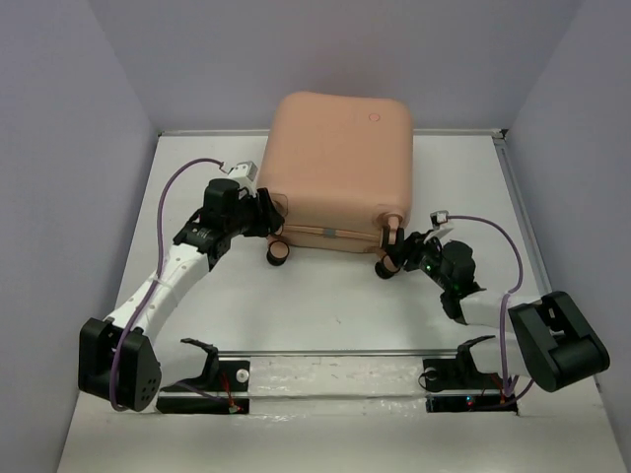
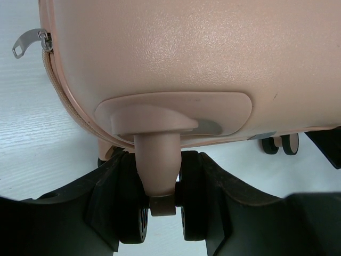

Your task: Pack the luggage

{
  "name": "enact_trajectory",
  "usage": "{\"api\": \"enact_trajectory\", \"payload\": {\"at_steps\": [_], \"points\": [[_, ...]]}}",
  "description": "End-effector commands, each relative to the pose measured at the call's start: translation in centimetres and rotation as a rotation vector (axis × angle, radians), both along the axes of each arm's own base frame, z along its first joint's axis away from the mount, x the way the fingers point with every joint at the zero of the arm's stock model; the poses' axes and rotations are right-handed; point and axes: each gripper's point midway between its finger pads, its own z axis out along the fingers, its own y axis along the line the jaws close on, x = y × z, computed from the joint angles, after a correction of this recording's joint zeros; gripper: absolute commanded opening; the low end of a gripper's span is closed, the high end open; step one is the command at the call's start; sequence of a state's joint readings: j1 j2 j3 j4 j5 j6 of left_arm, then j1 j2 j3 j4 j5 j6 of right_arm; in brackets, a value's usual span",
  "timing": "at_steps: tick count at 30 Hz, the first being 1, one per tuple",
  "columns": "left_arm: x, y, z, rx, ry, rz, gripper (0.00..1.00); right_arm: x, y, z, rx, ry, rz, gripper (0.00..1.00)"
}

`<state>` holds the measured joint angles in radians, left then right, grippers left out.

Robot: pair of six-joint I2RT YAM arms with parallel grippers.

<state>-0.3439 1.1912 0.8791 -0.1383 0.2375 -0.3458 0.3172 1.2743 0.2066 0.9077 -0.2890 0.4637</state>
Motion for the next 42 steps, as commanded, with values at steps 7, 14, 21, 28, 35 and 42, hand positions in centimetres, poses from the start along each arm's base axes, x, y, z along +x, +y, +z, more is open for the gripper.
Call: {"api": "enact_trajectory", "payload": {"at_steps": [7, 14, 21, 28, 35, 42], "points": [[-3.1, -4.3, 2.6, -0.158, -0.031, -0.235, 0.06, 1.9, 2.3, 11.2, 0.16, -0.33, 0.014, 0.27], [-3.8, -5.3, 2.9, -0.207, -0.023, -0.26, 0.06, 1.4, 3.2, 11.9, 0.202, -0.346, 0.022, 0.07], [-6.5, -10.4, 7.1, -0.419, -0.054, -0.35, 0.06, -2.5, 9.3, 8.2, 0.043, -0.299, -0.083, 0.07], [-8.6, -13.9, 12.8, -0.655, -0.099, -0.388, 0.06, -3.7, 15.0, 7.5, -0.213, -0.424, -0.28, 0.07], [-10.2, -14.0, 15.8, -0.733, -0.138, -0.418, 0.06, -6.4, 26.9, 8.7, 0.004, -0.377, 0.105, 0.07], [-11.9, -12.8, 18.3, -0.832, -0.166, -0.422, 0.06, -12.0, 31.8, 12.0, 0.423, -0.313, 0.437, 0.07]]}}
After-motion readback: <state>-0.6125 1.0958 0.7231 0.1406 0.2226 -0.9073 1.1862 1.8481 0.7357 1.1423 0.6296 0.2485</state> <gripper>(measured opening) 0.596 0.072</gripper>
